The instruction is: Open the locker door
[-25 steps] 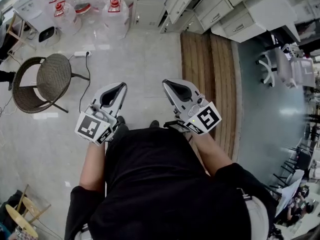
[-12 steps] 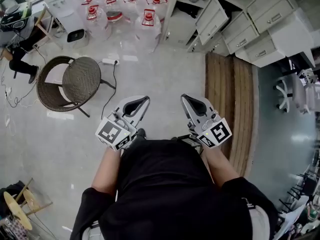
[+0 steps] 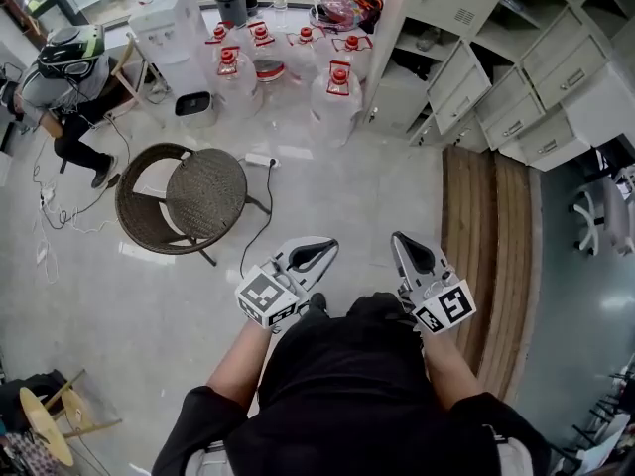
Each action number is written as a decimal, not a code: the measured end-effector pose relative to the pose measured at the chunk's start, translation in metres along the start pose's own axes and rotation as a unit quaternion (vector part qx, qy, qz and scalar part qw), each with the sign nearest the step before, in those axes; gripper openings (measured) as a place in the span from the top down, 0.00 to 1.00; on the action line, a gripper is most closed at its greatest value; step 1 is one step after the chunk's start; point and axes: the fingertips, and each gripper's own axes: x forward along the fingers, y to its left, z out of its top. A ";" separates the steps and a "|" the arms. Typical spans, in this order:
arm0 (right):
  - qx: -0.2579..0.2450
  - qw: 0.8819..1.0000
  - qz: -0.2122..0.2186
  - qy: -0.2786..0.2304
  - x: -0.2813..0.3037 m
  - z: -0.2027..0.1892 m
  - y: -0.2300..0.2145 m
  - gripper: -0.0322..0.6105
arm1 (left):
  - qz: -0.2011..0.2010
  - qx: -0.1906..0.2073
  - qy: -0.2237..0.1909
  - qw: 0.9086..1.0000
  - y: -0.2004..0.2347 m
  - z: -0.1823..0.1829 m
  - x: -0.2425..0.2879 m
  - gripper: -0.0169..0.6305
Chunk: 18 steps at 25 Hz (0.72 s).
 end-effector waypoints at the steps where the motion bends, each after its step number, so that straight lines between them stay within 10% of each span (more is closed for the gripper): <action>1: 0.003 1.000 -0.003 0.004 -0.001 -0.003 0.000 0.93 | -0.007 -0.003 0.001 1.000 0.002 -0.002 0.003 0.95; 18: 0.033 0.999 -0.023 -0.029 0.065 0.009 -0.138 0.93 | -0.033 0.006 0.039 0.999 0.083 0.028 0.127 0.95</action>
